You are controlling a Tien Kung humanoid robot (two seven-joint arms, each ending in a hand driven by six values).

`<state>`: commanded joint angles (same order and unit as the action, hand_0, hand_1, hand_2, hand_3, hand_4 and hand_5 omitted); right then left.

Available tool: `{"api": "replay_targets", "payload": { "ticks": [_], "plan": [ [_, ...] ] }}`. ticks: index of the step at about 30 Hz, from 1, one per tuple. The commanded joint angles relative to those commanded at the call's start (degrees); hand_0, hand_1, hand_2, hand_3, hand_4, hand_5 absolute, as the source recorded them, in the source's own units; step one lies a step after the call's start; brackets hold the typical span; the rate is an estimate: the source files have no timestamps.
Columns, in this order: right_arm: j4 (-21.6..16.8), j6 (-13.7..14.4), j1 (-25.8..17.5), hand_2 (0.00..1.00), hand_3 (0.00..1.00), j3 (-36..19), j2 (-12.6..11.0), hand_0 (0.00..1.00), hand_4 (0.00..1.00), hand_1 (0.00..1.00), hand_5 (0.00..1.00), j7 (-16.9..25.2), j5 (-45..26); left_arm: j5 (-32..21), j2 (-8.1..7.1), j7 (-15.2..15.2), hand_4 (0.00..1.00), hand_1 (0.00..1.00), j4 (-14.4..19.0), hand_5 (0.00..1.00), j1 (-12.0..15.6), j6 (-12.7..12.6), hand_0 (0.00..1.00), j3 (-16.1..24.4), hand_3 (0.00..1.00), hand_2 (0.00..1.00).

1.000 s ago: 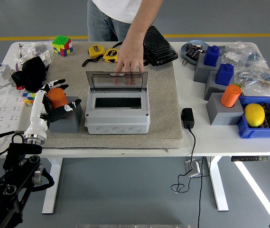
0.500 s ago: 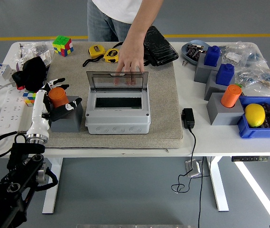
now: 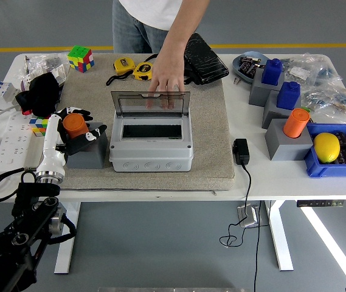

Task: Fetch the battery,place it into the box,close the lid of the box

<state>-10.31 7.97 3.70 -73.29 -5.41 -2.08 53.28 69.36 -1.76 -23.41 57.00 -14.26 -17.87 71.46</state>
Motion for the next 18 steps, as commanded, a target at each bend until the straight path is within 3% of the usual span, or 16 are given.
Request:
{"api": "replay_targets", "payload": {
  "ticks": [1, 5, 6, 18],
  "plan": [
    [0.0, 0.0, -0.01, 0.751, 0.793, 0.0, 0.01, 0.816, 0.998, 0.77, 0.998, -0.01, 0.0, 0.01, 0.0, -0.02, 0.998, 0.311, 0.0, 0.002, 0.01, -0.11, 0.198, -0.02, 0.26, 0.301],
    [0.0, -0.04, -0.08, 0.751, 0.793, -0.19, 0.01, 0.816, 0.998, 0.77, 0.998, -0.05, 0.19, 0.04, 0.07, -0.11, 0.998, 0.311, -0.02, 0.002, 0.02, -0.71, 0.198, -0.04, 0.26, 0.301],
    [0.0, -0.04, -0.08, 0.751, 0.793, -0.18, 0.0, 0.816, 0.998, 0.77, 0.998, -0.04, 0.17, -0.02, 0.08, -0.19, 0.998, 0.22, 0.0, 0.025, 0.04, -0.89, 0.178, -0.05, 0.231, 0.252],
    [0.0, -0.07, -0.07, 0.751, 0.792, -0.15, 0.01, 0.816, 0.998, 0.77, 0.998, 0.05, 0.18, -0.34, 0.25, -0.88, 0.998, 0.203, 0.39, 0.063, -0.16, -3.87, 0.157, 0.18, 0.216, 0.235]
  ]
}}
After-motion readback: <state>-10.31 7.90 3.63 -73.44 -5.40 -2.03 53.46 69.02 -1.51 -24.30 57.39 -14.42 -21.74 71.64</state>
